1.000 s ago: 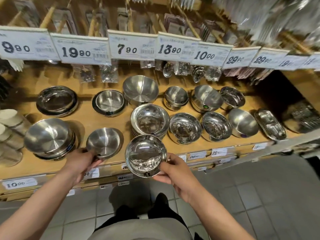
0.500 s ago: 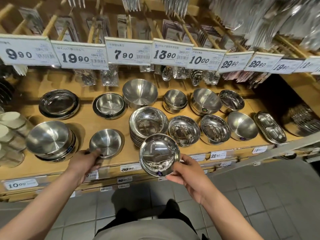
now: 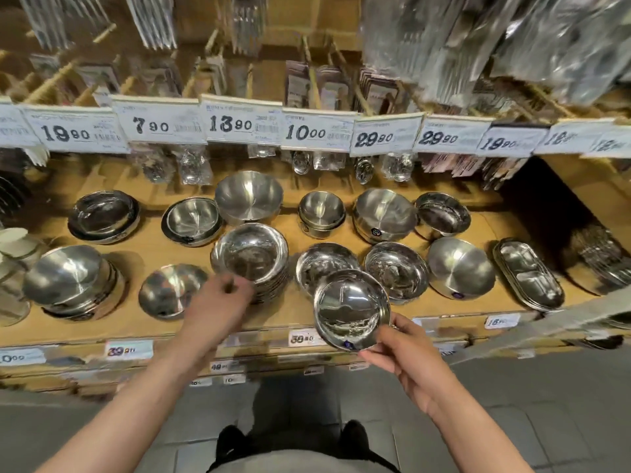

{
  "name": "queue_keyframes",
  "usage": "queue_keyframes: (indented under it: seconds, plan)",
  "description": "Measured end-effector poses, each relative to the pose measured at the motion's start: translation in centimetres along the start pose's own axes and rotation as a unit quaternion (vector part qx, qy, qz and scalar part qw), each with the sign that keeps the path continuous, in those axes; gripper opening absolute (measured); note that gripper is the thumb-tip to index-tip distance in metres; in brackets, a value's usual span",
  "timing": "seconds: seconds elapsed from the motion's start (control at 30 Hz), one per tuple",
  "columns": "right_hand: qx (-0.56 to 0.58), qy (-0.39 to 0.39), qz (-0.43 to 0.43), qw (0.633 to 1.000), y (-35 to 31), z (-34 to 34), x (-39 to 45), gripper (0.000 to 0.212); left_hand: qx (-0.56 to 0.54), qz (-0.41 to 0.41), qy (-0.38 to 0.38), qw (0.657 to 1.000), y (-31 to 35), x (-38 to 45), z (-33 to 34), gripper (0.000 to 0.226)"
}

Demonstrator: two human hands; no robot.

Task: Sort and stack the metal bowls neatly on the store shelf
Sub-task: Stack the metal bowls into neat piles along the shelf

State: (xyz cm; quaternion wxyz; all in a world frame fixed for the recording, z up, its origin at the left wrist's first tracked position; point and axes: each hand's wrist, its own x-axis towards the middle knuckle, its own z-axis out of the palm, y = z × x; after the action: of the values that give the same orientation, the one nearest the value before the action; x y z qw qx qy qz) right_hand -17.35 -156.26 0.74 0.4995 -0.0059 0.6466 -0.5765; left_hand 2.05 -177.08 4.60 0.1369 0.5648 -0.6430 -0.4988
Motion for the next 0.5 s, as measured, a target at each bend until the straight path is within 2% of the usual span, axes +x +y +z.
queue_keyframes:
  seconds: [0.1, 0.17, 0.23, 0.37, 0.5]
  plan:
    - [0.003, 0.021, -0.005, 1.0, -0.9, -5.2, 0.0, 0.025, -0.109, -0.131, -0.15, 0.974, 1.0, -1.2, 7.2, 0.011]
    - [-0.003, 0.048, -0.013, 0.999, -1.6, -8.4, 0.3, 0.025, -0.159, -0.181, -0.177, 0.954, 0.8, -0.2, 11.2, 0.024]
    - [-0.011, 0.054, -0.017, 0.998, -2.3, -10.7, 0.3, 0.023, -0.194, -0.197, -0.152, 0.949, 0.4, 1.6, 13.8, 0.033]
    - [-0.04, 0.043, -0.021, 0.998, -3.9, -13.9, 0.1, 0.023, -0.268, -0.229, -0.071, 0.933, 0.0, 4.4, 16.2, 0.024]
    - [-0.044, 0.031, -0.02, 0.998, -5.0, -15.5, 0.2, 0.023, -0.279, -0.239, -0.055, 0.929, -0.2, 4.7, 17.0, 0.02]
